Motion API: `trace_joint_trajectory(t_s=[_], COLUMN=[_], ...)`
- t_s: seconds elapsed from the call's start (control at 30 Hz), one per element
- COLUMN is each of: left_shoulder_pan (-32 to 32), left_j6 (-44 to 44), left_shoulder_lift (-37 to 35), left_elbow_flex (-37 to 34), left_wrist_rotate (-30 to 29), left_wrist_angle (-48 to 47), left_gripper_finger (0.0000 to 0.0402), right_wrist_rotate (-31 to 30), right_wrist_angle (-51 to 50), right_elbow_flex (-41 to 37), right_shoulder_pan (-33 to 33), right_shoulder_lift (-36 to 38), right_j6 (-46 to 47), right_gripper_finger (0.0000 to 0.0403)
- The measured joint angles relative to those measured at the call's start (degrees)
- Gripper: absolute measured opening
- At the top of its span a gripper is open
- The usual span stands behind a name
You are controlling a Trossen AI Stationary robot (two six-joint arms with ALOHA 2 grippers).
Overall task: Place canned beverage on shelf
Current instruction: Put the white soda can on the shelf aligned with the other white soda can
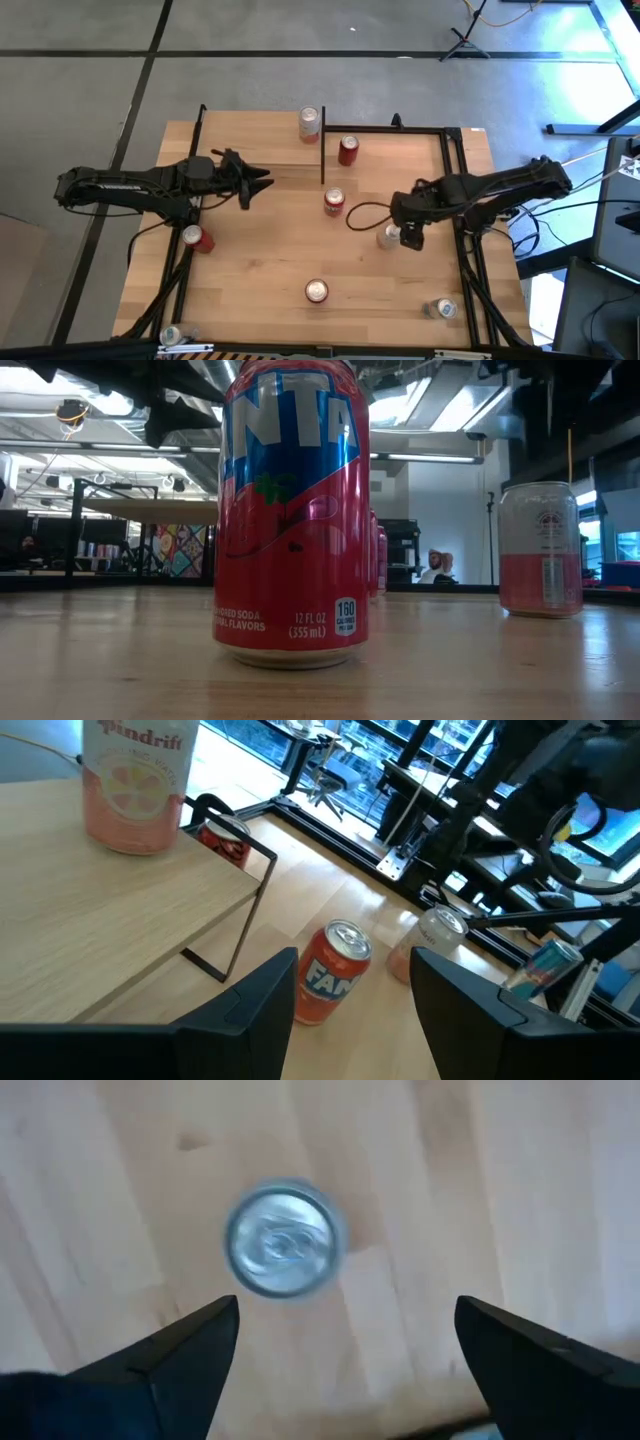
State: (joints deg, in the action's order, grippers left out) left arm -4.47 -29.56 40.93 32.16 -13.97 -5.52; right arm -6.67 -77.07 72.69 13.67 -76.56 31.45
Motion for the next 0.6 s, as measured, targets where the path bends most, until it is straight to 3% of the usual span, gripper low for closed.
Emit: trace_joint_trajectory(t_s=[0.23,0.6], left_shoulder_pan=[0.0,0.0], left_j6=[-0.3,-1.4], left_shoulder_lift=[0.0,0.0], left_elbow_flex=[0.0,0.0], left_wrist_rotate=[-1.7,-1.4], left_wrist_angle=[0.0,0.0], left_gripper_finger=[0.0188,0.0188], right_wrist_rotate=[2.2,-5.1], right_wrist_angle=[0.5,0.8], right_elbow_flex=[0.0,0.0], right_shoulder_pan=[5.5,10.6], right_shoulder_lift=[0.2,0.1], right_j6=[17.3,52.4], right_gripper_finger=[0.036,0.036])
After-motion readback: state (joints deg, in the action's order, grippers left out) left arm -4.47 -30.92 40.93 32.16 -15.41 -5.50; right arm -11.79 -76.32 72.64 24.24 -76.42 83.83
